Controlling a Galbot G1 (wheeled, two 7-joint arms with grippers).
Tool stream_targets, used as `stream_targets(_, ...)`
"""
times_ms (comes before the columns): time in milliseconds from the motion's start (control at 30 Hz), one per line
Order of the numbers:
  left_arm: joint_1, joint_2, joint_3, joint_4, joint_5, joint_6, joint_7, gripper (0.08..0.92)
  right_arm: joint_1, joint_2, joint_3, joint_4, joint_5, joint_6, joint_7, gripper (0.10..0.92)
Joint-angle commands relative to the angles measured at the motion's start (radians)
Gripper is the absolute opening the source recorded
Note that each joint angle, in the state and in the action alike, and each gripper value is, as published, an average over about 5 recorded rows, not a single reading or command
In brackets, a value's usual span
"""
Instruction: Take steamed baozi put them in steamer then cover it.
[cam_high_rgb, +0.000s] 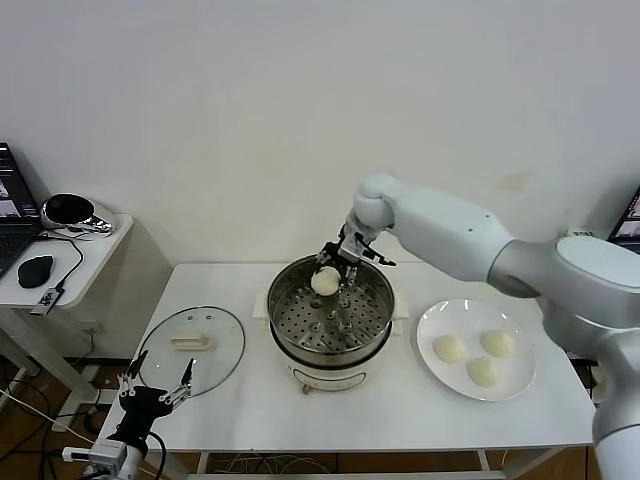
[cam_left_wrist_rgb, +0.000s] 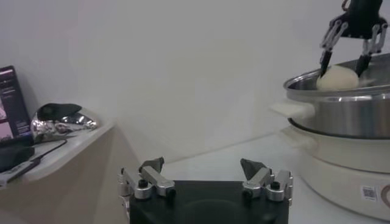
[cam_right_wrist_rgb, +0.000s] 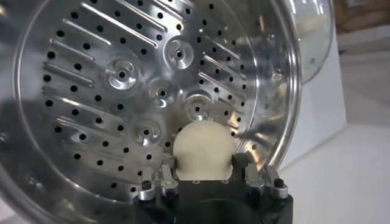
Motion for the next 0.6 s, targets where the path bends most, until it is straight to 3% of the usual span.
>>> stream_targets(33, 0.0, 0.0, -0.001, 0.001, 0.0, -0.001, 0.0, 0.823, -0.013, 0.035, -0.006, -0.054, -0.097, 0.084, 0.034, 0.628)
stream_targets(167, 0.001, -0.004, 0.001, -0.002, 0.001, -0.001, 0.0, 0.823, 0.019, 0.019, -0.015, -0.016, -0.031, 0.063, 0.02, 0.736)
stream_targets(267, 0.002, -0.007, 0.002, -0.005, 0.002, -0.001, 0.0, 0.823, 0.082, -0.028, -0.049, 0.074, 0.118, -0.04, -0.036, 0.8)
stream_targets(467, 0.006, -0.007, 0.002, -0.022, 0.002, 0.004, 0.0, 0.823, 0.248, -0.236, -0.139, 0.36, 0.431, -0.464, -0.122, 0.822)
stream_targets(600, 0.008, -0.002, -0.003, -0.029, 0.0, 0.005, 0.0, 0.823, 0.318, -0.429, -0.163, 0.561, 0.529, -0.789, -0.126, 0.823)
